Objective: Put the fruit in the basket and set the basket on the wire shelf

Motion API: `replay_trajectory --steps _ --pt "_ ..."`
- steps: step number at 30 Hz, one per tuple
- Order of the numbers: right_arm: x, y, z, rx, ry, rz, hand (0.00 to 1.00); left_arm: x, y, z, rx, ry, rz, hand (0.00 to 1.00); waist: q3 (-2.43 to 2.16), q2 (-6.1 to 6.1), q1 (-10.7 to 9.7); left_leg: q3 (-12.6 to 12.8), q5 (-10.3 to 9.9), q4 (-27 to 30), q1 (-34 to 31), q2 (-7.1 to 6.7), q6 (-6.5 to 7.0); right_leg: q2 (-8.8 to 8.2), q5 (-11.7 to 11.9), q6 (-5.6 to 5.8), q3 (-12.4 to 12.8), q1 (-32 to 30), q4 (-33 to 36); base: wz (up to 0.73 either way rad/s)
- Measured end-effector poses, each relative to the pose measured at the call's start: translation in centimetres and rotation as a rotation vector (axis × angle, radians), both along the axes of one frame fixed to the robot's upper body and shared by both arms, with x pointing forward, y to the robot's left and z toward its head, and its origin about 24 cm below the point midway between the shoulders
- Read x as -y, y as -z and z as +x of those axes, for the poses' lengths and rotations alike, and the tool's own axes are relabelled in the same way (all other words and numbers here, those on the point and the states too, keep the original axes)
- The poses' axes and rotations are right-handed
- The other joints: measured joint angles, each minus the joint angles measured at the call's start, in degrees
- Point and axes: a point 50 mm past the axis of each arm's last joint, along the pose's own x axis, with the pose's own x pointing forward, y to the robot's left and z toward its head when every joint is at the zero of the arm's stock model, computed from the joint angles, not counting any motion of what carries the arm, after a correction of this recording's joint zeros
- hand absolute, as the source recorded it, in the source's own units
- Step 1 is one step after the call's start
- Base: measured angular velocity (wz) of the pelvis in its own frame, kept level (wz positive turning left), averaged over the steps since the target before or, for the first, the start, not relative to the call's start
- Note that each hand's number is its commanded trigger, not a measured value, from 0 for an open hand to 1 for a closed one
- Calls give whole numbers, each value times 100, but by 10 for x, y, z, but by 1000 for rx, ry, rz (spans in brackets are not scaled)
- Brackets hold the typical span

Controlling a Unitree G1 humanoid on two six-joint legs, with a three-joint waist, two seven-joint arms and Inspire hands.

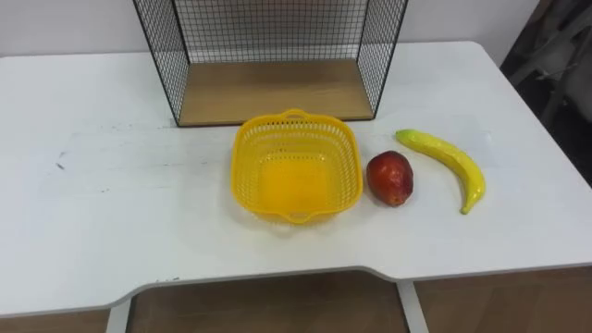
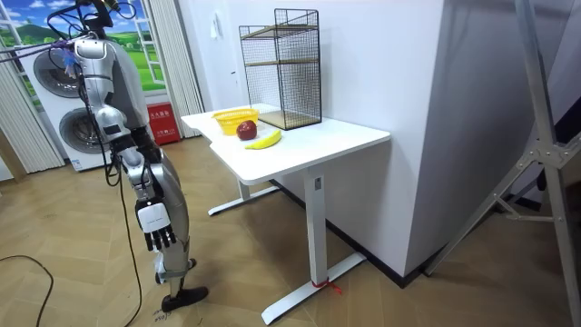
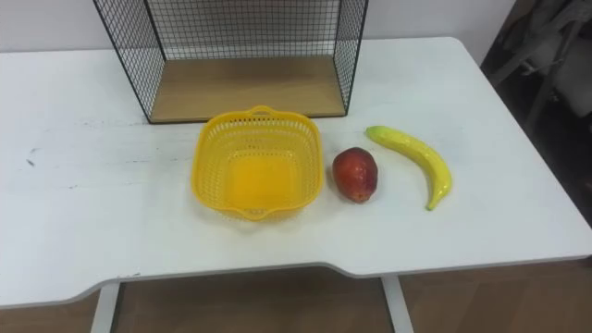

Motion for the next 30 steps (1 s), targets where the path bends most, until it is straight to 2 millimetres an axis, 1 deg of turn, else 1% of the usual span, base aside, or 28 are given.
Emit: replay_trajectory --steps 11,14,17,19,20,21,22,23,25,26,27,28,29,30 --pt "0 0 0 6 17 -1 0 0 0 0 0 2 0 0 0 0 -13 -6 0 -3 12 -3 0 -3 1 1 -12 4 -12 0" --pt "0 0 2 31 56 -16 0 0 0 1 4 0 0 0 0 6 -9 4 0 9 -6 19 0 -5 2 1 -11 -26 -1 0" --pt "1 0 6 68 130 -30 0 -2 -1 1 10 -15 9 0 -2 -5 15 10 0 -1 -9 20 0 -4 2 1 -1 -44 12 0" --pt "3 -1 0 80 243 -61 0 -4 -1 0 19 -34 25 0 -1 -3 7 10 0 8 -28 24 0 -4 1 1 -5 -41 14 0" --pt "4 -1 -1 84 272 -70 0 -4 -1 -1 18 -36 29 0 0 0 0 10 0 9 -47 24 0 -4 1 1 -5 -44 13 0" --pt "5 -1 -2 98 344 -87 0 -4 -1 -2 17 -38 35 0 -1 -8 -24 10 0 10 -56 23 0 -4 2 1 -5 -51 19 0" --pt "7 -2 -2 127 459 -102 0 -4 -1 -2 22 -47 41 0 4 5 -30 13 0 10 -61 21 0 -2 2 0 1 -67 20 0" --pt "9 -2 -2 150 537 -106 0 -5 -1 -2 31 -61 43 0 -8 -13 -30 23 0 11 -55 22 0 -3 3 -1 4 -74 24 0" --pt "16 -5 4 258 820 -131 0 -8 -2 -1 74 -105 51 0 -3 -6 -39 45 0 34 -48 24 0 -2 12 -5 5 -77 29 0" --pt "21 -6 6 299 954 -146 0 -9 -3 -1 94 -123 62 0 -4 -13 -82 43 0 24 -43 21 0 2 12 -4 14 -56 15 0" --pt "23 -7 7 320 1023 -153 0 -10 -3 -2 102 -129 67 0 -2 -14 -105 43 0 10 -36 19 0 6 15 -2 29 -26 -5 0" --pt "28 -9 12 365 1137 -163 0 -11 -4 -3 113 -147 72 0 -2 -3 -113 45 0 -16 9 18 0 13 12 3 50 14 -19 0" --pt "31 -10 16 388 1188 -168 0 -12 -4 -4 114 -154 75 0 -15 -17 -125 41 0 -25 28 16 0 15 11 4 54 25 -22 0" --pt "38 -14 22 442 1334 -169 0 -14 -5 -7 115 -173 81 0 -15 -29 -155 32 0 -58 75 8 0 13 10 7 30 54 -27 -4"
